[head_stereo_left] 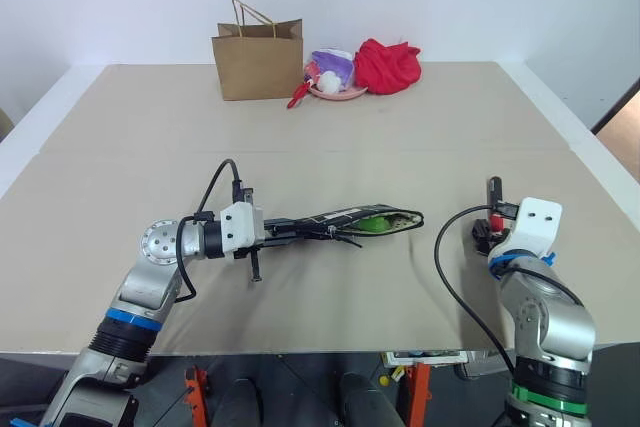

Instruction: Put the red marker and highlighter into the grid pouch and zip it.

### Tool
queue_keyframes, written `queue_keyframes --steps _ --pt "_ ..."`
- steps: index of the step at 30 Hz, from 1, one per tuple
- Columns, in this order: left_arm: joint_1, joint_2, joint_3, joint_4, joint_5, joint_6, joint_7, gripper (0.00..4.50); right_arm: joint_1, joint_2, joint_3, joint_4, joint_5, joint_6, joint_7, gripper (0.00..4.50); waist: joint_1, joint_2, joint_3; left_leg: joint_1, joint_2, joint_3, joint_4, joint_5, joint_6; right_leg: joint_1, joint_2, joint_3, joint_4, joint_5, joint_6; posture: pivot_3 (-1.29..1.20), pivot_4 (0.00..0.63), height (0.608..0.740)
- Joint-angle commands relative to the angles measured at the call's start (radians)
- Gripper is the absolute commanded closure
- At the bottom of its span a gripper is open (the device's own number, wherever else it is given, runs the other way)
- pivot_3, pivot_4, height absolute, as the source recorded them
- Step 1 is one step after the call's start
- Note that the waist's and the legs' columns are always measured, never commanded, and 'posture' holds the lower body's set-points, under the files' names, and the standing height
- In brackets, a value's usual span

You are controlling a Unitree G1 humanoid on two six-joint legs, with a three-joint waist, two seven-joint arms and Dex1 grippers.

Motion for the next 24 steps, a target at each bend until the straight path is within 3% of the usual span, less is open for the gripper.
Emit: queue_keyframes --steps 1,3,8,11,15,19,24 --pt "-0.022 0.003 0.010 -0.026 -0.009 -0.006 0.001 4.50 0.007 0.009 -0.001 0.022 -0.011 -0.033 -0.008 3.28 0.003 0.000 0.000 0.000 0.000 0.000 0.000 0.000 0.000 0.000 0.000 0.000 0.000 0.000 0.000 0.00 0.150 0.740" --pt "-0.021 0.003 0.011 -0.026 -0.009 -0.006 0.001 4.50 0.007 0.021 0.000 0.022 -0.008 -0.032 -0.018 4.09 0.002 0.000 0.000 0.000 0.000 0.000 0.000 0.000 0.000 0.000 0.000 0.000 0.000 0.000 0.000 0.00 0.150 0.740" --pt "-0.020 0.006 0.012 -0.029 -0.008 -0.004 0.001 4.50 0.020 0.013 0.025 0.010 -0.021 -0.034 -0.010 4.09 0.002 0.000 0.000 0.000 0.000 0.000 0.000 0.000 0.000 0.000 0.000 0.000 0.000 0.000 0.000 0.00 0.150 0.740" --pt "-0.018 0.006 0.013 -0.032 -0.011 0.001 0.003 4.50 0.045 -0.054 0.064 -0.057 -0.012 -0.044 0.082 4.09 0.002 0.000 0.000 0.000 0.000 0.000 0.000 0.000 0.000 0.000 0.000 0.000 0.000 -0.001 -0.001 0.00 0.150 0.740" --pt "-0.021 0.009 0.015 -0.030 -0.016 0.006 0.000 4.50 0.088 -0.243 0.123 -0.179 0.038 -0.133 0.351 4.09 0.001 0.003 0.002 0.000 0.000 0.000 -0.001 0.000 0.000 0.000 0.000 0.000 0.000 -0.001 -0.001 0.00 0.150 0.740" --pt "-0.027 0.009 0.014 -0.019 -0.018 0.006 -0.005 4.50 0.102 -0.492 0.045 -0.255 0.223 -0.201 0.737 4.09 -0.003 0.005 0.003 0.000 -0.001 0.001 -0.001 0.000 0.000 -0.001 0.000 0.001 0.000 -0.002 0.000 0.00 0.150 0.740" --pt "-0.035 0.000 0.009 -0.009 -0.017 0.004 -0.009 4.50 0.101 -0.696 -0.031 -0.240 0.404 -0.167 1.035 4.09 -0.002 0.004 0.004 0.000 -0.001 0.000 0.000 0.000 0.000 0.001 0.000 0.001 0.000 -0.002 0.000 0.00 0.150 0.740"
